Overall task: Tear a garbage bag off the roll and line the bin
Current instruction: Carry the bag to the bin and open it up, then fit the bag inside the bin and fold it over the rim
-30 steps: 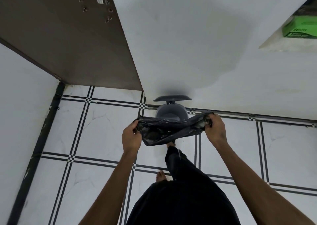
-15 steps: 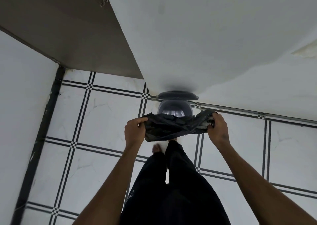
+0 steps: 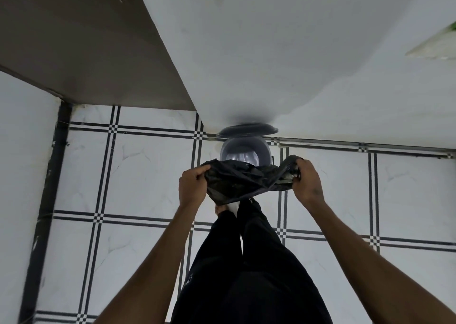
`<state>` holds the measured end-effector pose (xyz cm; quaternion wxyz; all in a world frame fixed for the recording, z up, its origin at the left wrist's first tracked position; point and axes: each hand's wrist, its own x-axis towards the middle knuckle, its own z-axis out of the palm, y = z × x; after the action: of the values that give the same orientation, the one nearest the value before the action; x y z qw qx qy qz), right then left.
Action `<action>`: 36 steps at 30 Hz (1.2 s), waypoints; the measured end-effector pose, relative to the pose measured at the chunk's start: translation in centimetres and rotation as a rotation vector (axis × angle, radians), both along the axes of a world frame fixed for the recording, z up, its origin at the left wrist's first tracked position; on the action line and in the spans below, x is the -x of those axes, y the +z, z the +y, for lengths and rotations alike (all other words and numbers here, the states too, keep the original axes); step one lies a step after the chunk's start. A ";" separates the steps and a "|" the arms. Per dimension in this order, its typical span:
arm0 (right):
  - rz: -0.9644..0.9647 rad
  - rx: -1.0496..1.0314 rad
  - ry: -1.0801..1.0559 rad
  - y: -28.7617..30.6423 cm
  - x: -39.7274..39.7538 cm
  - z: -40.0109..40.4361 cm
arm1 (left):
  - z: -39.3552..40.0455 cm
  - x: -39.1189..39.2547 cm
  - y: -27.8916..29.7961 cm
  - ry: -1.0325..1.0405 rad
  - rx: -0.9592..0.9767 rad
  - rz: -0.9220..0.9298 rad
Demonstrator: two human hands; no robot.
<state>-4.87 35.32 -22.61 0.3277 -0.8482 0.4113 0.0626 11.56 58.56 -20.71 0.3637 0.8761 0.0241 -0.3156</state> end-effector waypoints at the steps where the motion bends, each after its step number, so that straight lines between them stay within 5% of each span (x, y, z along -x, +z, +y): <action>1: 0.005 0.001 0.005 0.0 -0.1 0.0 | -0.1 -0.1 0.0 -0.003 0.003 -0.014; 10: 0.026 0.030 0.025 -3.1 -2.4 -2.0 | -1.4 -1.3 -3.9 -0.024 0.010 -0.061; 21: 0.005 -0.004 -0.042 -18.9 -1.2 -2.2 | -3.3 0.6 -20.3 -0.058 -0.104 -0.028; 27: -0.064 0.037 -0.002 -29.6 -2.2 -3.2 | -4.0 -0.2 -31.6 -0.427 -0.127 -0.263; 33: -0.010 0.047 0.093 -36.7 -3.9 -6.0 | -5.7 -2.2 -38.4 -0.347 -0.203 -0.310; 36: 0.056 0.100 0.072 -39.5 -4.9 -7.7 | -6.6 -2.6 -40.9 -0.464 -0.194 -0.384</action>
<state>-0.01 27.61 -62.11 0.2707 -0.8758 0.3921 0.0775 14.17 51.97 -61.62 0.1947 0.9324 -0.2154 -0.2153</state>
